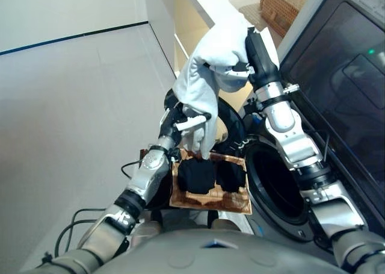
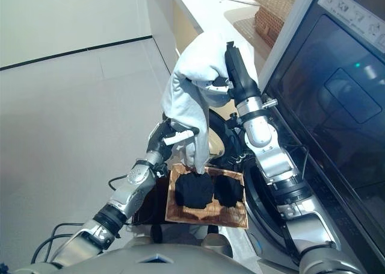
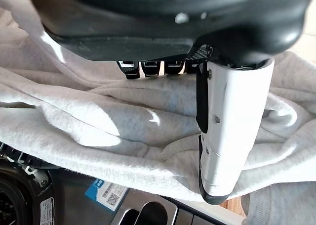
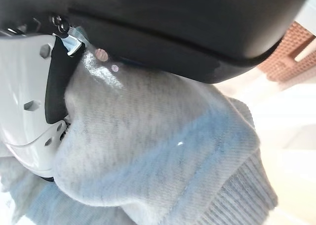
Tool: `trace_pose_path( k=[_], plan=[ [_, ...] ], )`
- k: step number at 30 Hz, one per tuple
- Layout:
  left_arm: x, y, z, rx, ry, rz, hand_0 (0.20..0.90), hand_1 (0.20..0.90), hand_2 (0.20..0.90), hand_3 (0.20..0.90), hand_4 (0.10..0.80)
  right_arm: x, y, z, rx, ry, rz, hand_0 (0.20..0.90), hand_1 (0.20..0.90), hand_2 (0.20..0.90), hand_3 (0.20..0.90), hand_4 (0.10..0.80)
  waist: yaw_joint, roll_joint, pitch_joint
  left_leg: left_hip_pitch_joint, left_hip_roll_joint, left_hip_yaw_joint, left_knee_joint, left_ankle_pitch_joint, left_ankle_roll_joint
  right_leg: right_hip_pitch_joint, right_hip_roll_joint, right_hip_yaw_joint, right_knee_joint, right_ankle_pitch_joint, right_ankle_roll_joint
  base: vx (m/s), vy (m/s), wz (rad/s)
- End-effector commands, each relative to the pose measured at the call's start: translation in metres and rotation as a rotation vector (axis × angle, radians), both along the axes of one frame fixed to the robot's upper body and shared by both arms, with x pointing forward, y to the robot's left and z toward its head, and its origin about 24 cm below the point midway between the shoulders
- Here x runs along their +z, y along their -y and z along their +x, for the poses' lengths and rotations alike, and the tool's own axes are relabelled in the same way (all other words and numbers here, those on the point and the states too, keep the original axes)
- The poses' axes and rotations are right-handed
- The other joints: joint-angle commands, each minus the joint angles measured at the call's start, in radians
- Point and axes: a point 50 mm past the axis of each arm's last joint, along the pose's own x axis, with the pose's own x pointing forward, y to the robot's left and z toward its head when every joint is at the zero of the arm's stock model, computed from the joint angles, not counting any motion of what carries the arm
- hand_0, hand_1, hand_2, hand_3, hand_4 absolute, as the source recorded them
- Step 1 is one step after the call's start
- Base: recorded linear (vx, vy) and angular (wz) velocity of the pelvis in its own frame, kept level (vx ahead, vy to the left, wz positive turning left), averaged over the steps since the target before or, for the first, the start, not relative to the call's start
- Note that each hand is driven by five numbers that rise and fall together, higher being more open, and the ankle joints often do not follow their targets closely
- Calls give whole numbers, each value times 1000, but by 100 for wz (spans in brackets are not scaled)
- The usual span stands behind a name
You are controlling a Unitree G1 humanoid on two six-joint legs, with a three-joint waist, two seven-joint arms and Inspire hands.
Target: Pick up the clothes and place them into the washing machine
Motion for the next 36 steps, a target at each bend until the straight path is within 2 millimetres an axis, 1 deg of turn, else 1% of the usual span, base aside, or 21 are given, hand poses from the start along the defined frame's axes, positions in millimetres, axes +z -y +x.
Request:
trace_pose_path(
  k=[1,14,19,24,30,34,35,36],
  plan=[
    [50,36,29,-85,228,-67,200,200,200,200,300,92,-19,2,107,370,116,200,200,200,200,300,5,-32,-106,18,42,-18,-8,-43,-62,-43,-32,-20,13,10,23,0,0,0],
    [51,30,30,-70,244,-50,200,200,200,200,300,94,-18,1,113,378,128,200,200,200,200,300,7,-32,-107,17,40,-18,-8,-44,-62,-41,-31,-19,12,8,23,0,0,0],
    [51,25,31,-56,262,-15,200,200,200,200,300,93,-16,-1,113,381,137,200,200,200,200,300,6,-30,-109,19,41,-16,-8,-45,-62,-42,-32,-18,12,9,24,0,0,0],
    [53,13,35,-17,298,52,200,200,200,200,300,89,-10,-8,116,385,174,200,200,200,200,300,2,-29,-109,20,41,-15,-8,-47,-63,-41,-31,-18,12,8,24,0,0,0],
    [55,-7,41,68,313,94,200,200,200,200,300,74,2,-20,99,357,223,200,200,200,200,300,-6,-24,-108,20,40,-12,-8,-46,-62,-44,-31,-17,14,6,26,0,0,0],
    [56,-18,42,115,323,111,200,200,200,200,300,68,9,-25,84,347,244,200,200,200,200,300,-10,-20,-109,23,40,-9,-8,-47,-63,-42,-31,-16,13,5,27,0,0,0],
    [56,-18,42,114,323,111,200,200,200,200,300,67,9,-26,83,347,244,200,200,200,200,300,-10,-21,-109,24,40,-9,-8,-47,-63,-42,-31,-16,13,5,27,0,0,0],
    [56,-25,43,144,324,124,200,200,200,200,300,65,12,-28,72,346,254,200,200,200,200,300,-13,-19,-109,24,40,-7,-8,-47,-63,-42,-32,-16,14,6,27,0,0,0]
  ],
)
